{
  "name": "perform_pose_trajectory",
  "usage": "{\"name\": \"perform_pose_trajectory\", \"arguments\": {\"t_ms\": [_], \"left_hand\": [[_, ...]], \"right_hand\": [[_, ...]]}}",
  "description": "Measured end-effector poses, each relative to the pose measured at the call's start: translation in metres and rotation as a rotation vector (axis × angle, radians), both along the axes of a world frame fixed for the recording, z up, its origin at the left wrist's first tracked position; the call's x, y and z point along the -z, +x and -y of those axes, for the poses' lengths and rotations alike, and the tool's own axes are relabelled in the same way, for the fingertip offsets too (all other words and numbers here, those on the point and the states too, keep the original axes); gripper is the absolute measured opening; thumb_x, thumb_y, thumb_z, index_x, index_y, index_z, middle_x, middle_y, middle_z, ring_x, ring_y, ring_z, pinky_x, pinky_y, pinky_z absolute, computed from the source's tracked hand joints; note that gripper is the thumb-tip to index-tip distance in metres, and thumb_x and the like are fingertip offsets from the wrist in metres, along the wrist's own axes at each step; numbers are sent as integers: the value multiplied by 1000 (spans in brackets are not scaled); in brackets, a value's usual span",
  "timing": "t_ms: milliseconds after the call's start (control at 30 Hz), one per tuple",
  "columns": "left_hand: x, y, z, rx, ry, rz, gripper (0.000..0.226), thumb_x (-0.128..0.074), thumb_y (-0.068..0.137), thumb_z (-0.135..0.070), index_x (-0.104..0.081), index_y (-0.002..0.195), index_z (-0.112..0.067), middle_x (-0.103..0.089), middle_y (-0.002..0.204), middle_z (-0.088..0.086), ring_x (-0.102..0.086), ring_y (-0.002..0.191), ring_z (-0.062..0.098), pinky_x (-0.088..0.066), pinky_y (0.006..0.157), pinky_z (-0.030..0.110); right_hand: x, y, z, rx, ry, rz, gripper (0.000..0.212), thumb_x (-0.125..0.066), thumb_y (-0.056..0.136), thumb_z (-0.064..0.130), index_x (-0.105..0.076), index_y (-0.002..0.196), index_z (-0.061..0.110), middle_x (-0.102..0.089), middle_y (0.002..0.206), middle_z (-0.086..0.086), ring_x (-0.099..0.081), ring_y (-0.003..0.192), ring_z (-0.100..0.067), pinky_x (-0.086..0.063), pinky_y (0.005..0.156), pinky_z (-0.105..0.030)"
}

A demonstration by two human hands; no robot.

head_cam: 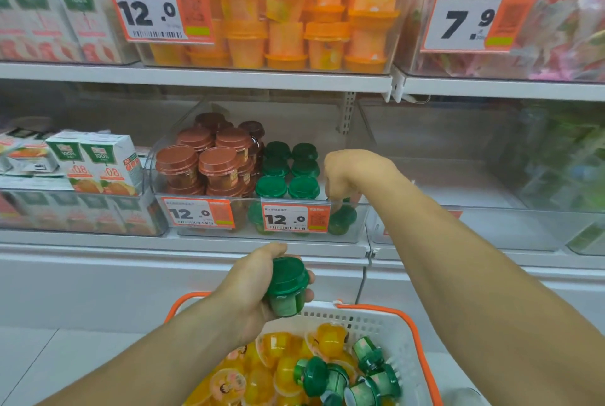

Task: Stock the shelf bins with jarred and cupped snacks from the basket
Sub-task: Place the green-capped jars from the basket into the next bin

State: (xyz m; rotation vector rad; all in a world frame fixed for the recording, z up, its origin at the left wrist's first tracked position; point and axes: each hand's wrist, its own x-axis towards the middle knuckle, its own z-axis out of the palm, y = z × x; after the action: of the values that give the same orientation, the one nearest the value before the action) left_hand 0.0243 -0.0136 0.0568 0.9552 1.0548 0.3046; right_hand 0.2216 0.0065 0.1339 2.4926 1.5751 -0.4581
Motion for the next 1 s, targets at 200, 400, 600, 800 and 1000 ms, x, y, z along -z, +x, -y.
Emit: {"name": "perform_pose_trajectory", "arguments": {"t_ms": [200, 400, 600, 800, 1000], "left_hand": [[-3, 0, -3, -59, -59, 74, 30, -47, 97, -25, -61, 109, -2, -71, 78, 19, -68, 66, 34, -54, 62, 33], [-7, 2, -1, -88, -66, 170, 21, -47, 92, -15, -60, 103, -2, -67, 75, 17, -65, 73, 34, -54, 49, 30], [-12, 2, -3, -135, -13, 282, 18, -46, 95, -12, -60, 103, -3, -64, 75, 17, -61, 73, 31, -56, 78, 43], [-23, 1, -7, -110, 141, 402, 22, -45, 89, -1, -65, 99, 0, -63, 94, 16, -56, 85, 30, -50, 83, 46], [-31, -1, -9, -1, 236, 397, 30, -60, 96, -28, -72, 113, -7, -72, 116, 13, -65, 108, 23, -47, 104, 56]], "right_hand": [[3, 0, 1, -6, 4, 11, 28, -79, 83, 20, -69, 104, 3, -63, 84, -5, -64, 83, -26, -51, 68, -34], [7, -5, 5, 15, 79, 59, 24, -80, 82, 13, -64, 98, 5, -56, 73, -5, -57, 75, -25, -44, 56, -29], [-6, -2, 5, -30, 411, -1, 23, -71, 89, 19, -71, 106, 4, -73, 99, -10, -68, 85, -24, -57, 77, -33], [-31, -24, 29, -343, 122, -771, 26, -71, 91, 29, -71, 115, 20, -74, 107, -6, -71, 91, -13, -55, 74, -26], [-24, -20, 30, -402, 131, -711, 37, -82, 78, 40, -73, 113, 28, -75, 107, 1, -68, 103, -36, -56, 91, -51]]}}
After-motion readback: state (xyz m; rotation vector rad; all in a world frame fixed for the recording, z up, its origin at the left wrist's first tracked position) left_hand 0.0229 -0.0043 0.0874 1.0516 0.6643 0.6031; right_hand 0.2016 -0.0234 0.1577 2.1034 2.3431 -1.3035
